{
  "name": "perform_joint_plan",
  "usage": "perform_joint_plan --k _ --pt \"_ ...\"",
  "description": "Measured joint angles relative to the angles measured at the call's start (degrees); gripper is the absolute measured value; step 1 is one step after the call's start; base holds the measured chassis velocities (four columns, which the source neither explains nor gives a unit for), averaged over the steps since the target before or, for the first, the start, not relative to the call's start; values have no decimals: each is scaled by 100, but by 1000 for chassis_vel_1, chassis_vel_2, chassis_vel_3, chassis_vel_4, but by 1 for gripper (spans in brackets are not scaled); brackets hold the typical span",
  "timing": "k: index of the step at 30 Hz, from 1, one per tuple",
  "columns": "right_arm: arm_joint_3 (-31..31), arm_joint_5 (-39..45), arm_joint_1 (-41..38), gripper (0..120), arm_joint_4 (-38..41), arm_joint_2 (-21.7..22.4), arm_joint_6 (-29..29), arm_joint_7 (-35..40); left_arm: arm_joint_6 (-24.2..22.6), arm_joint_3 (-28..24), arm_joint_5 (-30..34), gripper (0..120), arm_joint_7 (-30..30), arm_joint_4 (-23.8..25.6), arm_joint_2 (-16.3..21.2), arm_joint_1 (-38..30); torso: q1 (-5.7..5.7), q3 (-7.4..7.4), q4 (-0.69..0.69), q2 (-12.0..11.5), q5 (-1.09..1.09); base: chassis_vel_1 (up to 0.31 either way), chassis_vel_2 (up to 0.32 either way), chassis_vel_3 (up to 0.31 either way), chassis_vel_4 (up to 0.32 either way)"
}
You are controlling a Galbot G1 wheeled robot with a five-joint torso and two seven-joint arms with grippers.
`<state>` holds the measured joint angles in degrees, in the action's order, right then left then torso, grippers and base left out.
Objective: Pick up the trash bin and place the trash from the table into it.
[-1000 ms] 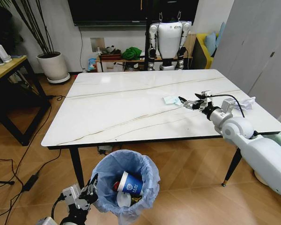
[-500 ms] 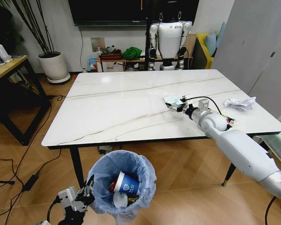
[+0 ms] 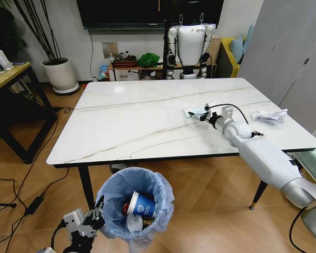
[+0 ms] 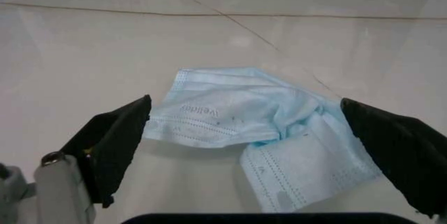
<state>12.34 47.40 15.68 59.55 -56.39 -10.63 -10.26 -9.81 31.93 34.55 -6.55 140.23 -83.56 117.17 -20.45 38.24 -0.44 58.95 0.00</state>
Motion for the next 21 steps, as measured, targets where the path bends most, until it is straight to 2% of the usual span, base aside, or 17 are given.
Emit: perform_joint_plan --k 3,5,6,7,11,12,15,19,21 --pt "46 -33 -41 84 -227 -55 0 -68 -3 28 62 0 -20 0 20 -25 0 0 0 0 0 0 0 0 0" --pt "50 -36 -41 83 -236 -55 0 -71 -3 29 66 0 -22 0 22 -25 0 0 0 0 0 0 0 0 0" --pt "67 -45 -41 74 -262 -51 -1 -88 -5 32 81 0 -27 0 30 -30 0 0 0 0 0 0 0 0 0" --pt "67 -45 -41 74 -262 -51 -1 -88 -5 32 81 0 -27 0 30 -30 0 0 0 0 0 0 0 0 0" --pt "81 -47 -40 60 -266 -36 -9 -103 -8 34 99 0 -32 -2 40 -41 0 0 0 0 0 0 0 0 0" --pt "91 -47 -36 52 -266 -23 -15 -110 -9 37 108 0 -36 -5 48 -48 0 0 0 0 0 0 0 0 0" --pt "101 -48 -31 47 -256 -8 -19 -115 -10 38 116 0 -38 -5 54 -51 0 0 0 0 0 0 0 0 0" --pt "132 -44 -2 25 -166 61 -28 -147 -11 40 127 0 -41 -13 67 -63 0 0 0 0 0 0 0 0 0" --pt "135 -43 8 22 -143 73 -28 -152 -11 39 128 0 -42 -16 70 -65 0 0 0 0 0 0 0 0 0"
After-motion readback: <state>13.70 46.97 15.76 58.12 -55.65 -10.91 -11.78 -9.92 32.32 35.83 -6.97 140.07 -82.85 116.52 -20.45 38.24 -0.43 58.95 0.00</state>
